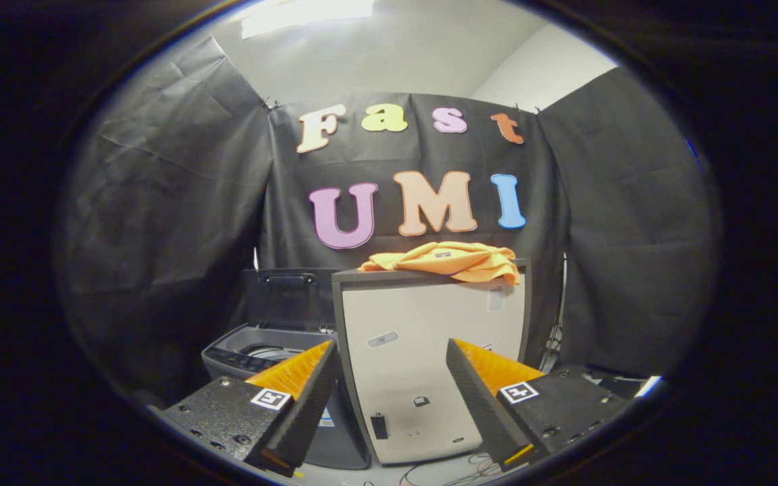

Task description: Put the clothes into the washing machine and then close the washing machine lid.

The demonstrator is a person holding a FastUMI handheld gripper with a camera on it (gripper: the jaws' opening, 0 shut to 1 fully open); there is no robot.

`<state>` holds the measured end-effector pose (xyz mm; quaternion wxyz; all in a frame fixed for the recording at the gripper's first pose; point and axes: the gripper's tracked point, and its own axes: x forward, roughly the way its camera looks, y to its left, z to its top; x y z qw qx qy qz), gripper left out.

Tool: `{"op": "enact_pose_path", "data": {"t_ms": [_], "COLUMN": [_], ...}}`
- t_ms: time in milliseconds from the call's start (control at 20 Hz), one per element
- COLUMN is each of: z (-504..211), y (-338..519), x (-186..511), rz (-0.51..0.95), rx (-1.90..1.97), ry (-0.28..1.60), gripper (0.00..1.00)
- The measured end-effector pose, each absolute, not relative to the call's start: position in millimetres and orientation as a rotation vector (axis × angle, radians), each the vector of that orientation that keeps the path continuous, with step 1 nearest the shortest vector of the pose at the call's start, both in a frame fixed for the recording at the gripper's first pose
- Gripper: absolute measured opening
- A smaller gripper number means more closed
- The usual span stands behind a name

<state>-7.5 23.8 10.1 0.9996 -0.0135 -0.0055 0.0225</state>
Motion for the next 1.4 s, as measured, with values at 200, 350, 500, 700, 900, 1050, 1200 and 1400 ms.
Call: {"op": "enact_pose_path", "data": {"t_ms": [200, 350, 500, 700, 900, 1050, 1200, 1400], "z": [14.2, 16.3, 17.0, 24.3, 34.9, 49.6, 63.5, 85.5], "y": [23.1, 23.7, 26.9, 29.4, 31.2, 35.5, 31.2, 25.4], "x": [-2.0, 3.7, 9.0, 18.3, 29.8, 42.5, 62.6, 91.9], "rz": [0.044, 0.044, 0.051, 0.054, 0.052, 0.063, 0.052, 0.038], "rx": [0.002, 0.009, 0.012, 0.025, 0.035, 0.059, 0.063, 0.034], "ry": [-0.015, -0.012, -0.002, 0.001, -0.003, -0.009, -0.007, 0.005], "gripper": [0.97, 0.97, 0.96, 0.97, 0.97, 0.97, 0.97, 0.97]}}
